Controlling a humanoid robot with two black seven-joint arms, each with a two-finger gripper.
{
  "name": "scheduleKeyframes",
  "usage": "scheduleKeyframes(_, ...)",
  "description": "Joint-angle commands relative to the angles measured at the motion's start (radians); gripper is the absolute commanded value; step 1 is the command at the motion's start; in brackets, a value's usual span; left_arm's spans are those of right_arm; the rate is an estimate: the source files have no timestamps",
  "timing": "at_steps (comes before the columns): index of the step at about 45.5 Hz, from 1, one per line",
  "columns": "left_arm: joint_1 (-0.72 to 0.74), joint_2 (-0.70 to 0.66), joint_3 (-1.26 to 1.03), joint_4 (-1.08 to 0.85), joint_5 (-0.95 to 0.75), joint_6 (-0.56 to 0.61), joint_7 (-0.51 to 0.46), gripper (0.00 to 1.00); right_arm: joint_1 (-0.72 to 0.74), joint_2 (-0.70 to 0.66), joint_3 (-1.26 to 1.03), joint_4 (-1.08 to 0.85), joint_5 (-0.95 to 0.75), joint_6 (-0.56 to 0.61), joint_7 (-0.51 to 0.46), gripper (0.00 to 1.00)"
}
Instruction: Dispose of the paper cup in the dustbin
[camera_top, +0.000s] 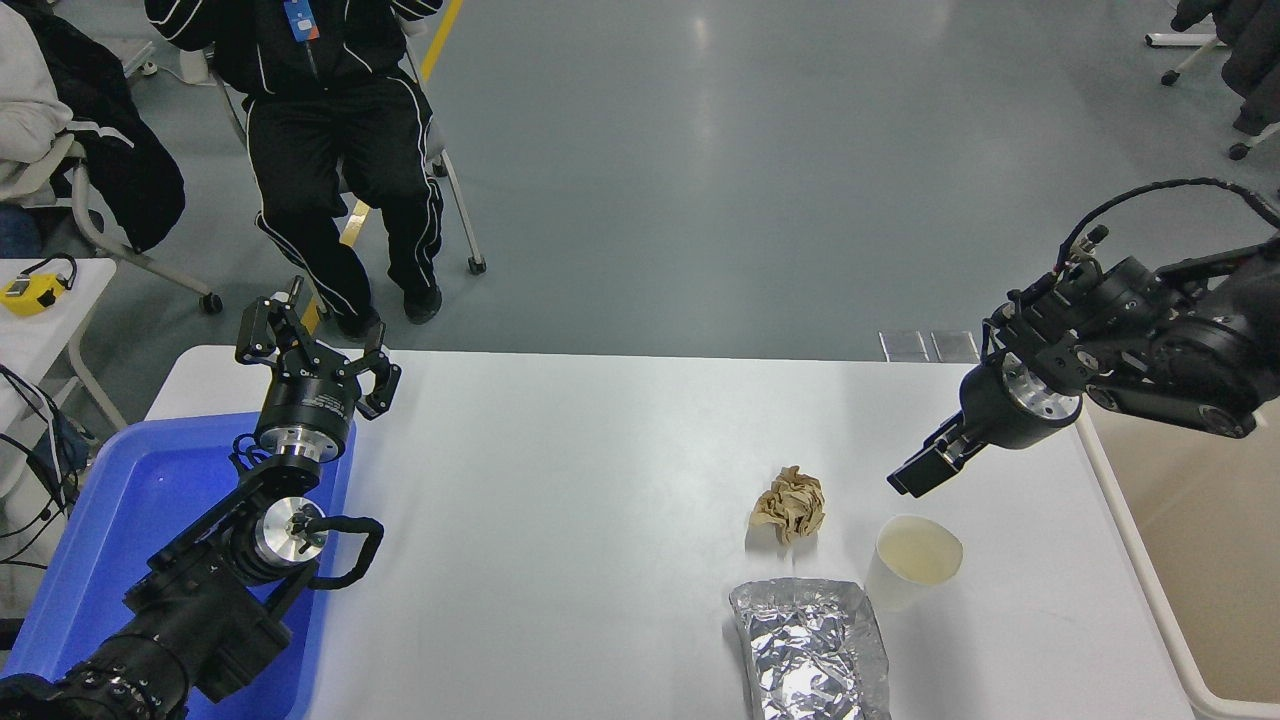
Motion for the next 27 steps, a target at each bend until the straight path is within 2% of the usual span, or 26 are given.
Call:
scheduleKeyframes(1,0.0,0.0,0.0,0.0,0.0,0.0,0.0,1.0,-0.069,-0.08,-0.022,0.055,-0.046,-0.008,0.0,0.99)
scheduleKeyframes(9,0.0,0.0,0.0,0.0,0.0,0.0,0.0,1.0,-0.135,-0.1,0.053,0.054,-0.017,-0.013,-0.005,0.99)
scheduleKeyframes(19,0.0,0.001,0.0,0.0,0.0,0.0,0.0,1.0,-0.135,-0.088,0.071,0.041,0.169,-0.014,-0.013,0.99)
scheduleKeyframes(21,0.0,0.0,0.0,0.0,0.0,0.0,0.0,1.0,-0.134,-0.086,0.067,0.035,0.244,-0.014,-0.034,0.99)
scheduleKeyframes(27,0.0,0.0,0.0,0.0,0.0,0.0,0.0,1.0,-0.18,-0.077,0.067,-0.046,0.302,-0.043,-0.095,0.99)
